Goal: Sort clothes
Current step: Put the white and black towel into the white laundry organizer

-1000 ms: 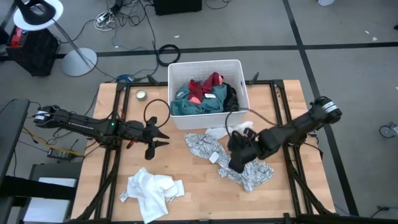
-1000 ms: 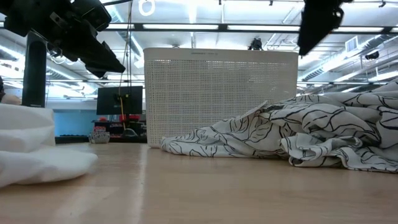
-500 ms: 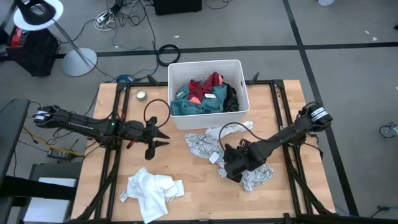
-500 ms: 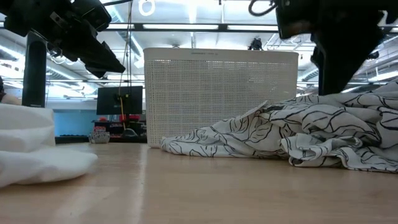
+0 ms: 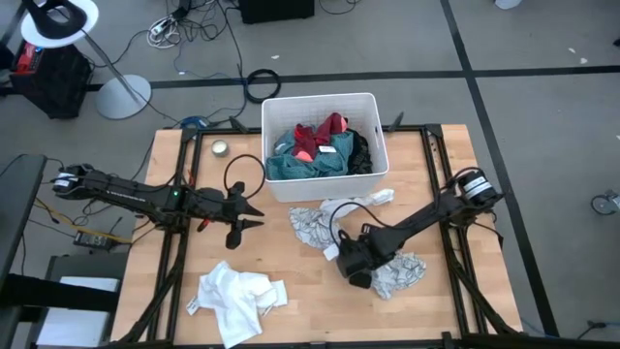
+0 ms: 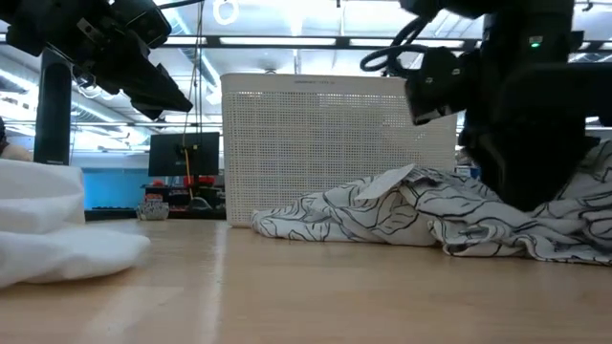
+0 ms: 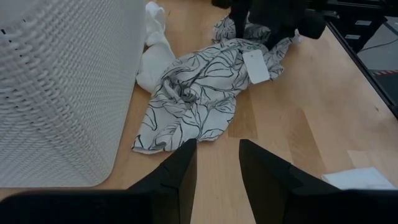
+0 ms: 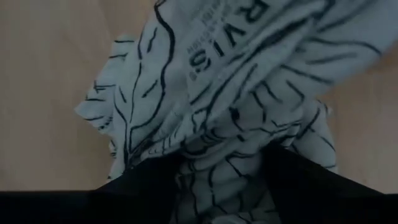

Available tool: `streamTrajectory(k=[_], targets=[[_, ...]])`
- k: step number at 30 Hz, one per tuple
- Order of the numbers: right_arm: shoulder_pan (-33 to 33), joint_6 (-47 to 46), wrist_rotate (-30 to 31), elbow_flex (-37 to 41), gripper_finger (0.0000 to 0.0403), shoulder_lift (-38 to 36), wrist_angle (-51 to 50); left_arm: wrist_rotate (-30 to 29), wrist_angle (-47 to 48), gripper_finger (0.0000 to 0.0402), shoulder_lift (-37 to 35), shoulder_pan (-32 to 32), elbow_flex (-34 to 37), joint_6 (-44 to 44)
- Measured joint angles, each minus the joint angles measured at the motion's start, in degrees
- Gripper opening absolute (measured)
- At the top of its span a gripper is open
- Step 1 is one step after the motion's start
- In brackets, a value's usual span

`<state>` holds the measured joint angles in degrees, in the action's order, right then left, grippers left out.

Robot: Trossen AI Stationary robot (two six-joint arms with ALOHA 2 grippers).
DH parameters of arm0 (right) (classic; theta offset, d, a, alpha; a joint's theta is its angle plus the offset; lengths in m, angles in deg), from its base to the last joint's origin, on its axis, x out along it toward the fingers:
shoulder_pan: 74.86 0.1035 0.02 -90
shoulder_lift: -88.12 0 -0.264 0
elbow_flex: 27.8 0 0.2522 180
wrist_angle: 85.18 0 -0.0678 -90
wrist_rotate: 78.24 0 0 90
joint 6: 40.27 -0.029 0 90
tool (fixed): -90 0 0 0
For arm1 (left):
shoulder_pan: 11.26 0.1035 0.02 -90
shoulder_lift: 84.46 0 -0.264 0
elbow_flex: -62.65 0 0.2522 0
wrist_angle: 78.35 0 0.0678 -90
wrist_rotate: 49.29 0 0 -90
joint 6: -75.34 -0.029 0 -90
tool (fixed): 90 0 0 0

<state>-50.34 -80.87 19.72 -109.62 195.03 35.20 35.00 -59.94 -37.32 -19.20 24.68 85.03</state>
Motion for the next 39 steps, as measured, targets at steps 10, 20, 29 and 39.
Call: streamTrajectory(k=[10,20,29,39], targets=[[-4.0,6.0,-0.1,0.0,0.0115,0.5,5.6,0.4,0.0,0.0126,0.0,0.0,0.0,0.0],[-4.3,8.3,3.1,-1.3,0.0026,-0.1,1.1,0.4,0.2,0.0126,0.0,0.0,0.0,0.1],[-4.1,9.3,9.8,-7.8,0.0022,-7.1,-7.5,0.4,0.4,0.0126,0.0,0.0,0.0,0.1],[-5.0,10.4,22.3,-20.0,0.0022,-15.5,-16.7,0.4,0.4,0.0126,0.0,0.0,0.0,0.0]])
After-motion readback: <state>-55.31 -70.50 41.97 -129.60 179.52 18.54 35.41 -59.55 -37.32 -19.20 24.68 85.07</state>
